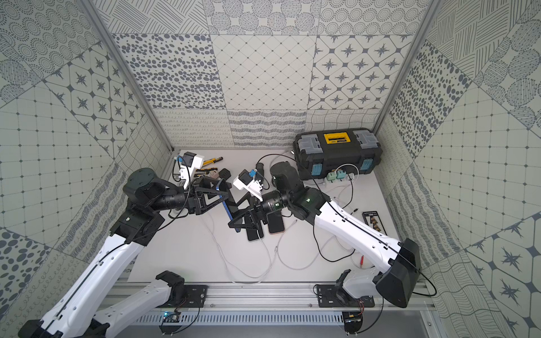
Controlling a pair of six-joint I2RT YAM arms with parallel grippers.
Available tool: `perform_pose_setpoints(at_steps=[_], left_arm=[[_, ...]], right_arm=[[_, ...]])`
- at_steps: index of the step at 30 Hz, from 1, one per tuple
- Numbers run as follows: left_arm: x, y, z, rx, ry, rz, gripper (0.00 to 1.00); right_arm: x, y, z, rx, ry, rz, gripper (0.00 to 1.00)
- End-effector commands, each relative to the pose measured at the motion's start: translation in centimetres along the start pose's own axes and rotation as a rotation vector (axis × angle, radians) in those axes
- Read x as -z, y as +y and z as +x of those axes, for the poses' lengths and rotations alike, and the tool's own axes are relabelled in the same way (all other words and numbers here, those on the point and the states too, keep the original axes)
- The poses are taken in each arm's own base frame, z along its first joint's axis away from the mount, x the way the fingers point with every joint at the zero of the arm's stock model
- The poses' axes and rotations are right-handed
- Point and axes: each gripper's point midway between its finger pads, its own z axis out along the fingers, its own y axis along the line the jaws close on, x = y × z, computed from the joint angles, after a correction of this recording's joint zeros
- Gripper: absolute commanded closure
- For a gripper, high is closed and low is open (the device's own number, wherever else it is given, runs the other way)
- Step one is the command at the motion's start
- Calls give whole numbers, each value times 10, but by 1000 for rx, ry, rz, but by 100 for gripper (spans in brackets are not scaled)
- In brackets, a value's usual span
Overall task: Unplug the charging cable from the phone
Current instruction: Place the phone at the center of the board.
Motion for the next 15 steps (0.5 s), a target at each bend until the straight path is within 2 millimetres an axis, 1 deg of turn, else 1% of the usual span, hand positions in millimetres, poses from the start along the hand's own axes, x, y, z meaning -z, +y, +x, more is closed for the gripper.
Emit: perform_pose_setpoints(at_steps=[1, 4, 5, 6, 7, 8, 9, 10, 13, 15], left_arm=[[3, -8, -8, -71, -25, 18, 93], [3, -7, -7, -73, -22, 14, 81], [4, -7, -7, -76, -24, 10, 77], [4, -7, -6, -78, -22, 8, 69], [4, -7, -6, -81, -22, 3, 55], [5, -7, -6, -86, -23, -6, 38], [6, -5, -6, -88, -23, -20, 13], [6, -4, -6, -96, -23, -33, 3], [10, 3, -7, -114, -28, -104, 2], [14, 14, -9, -119, -41, -197, 2]], right_arm=[[-2, 3, -9, 37, -15, -12, 39], [-2, 2, -9, 33, -14, -11, 43], [-2, 1, -9, 31, -14, -9, 45], [-2, 0, -9, 29, -15, -5, 45], [-2, -2, -10, 24, -17, 5, 47], [-2, -5, -10, 16, -20, 22, 48], [-3, -9, -10, 6, -22, 39, 51], [-3, -12, -10, 0, -26, 54, 52], [-4, -23, -10, -31, -34, 103, 57], [-3, -32, -11, -55, -45, 150, 57]])
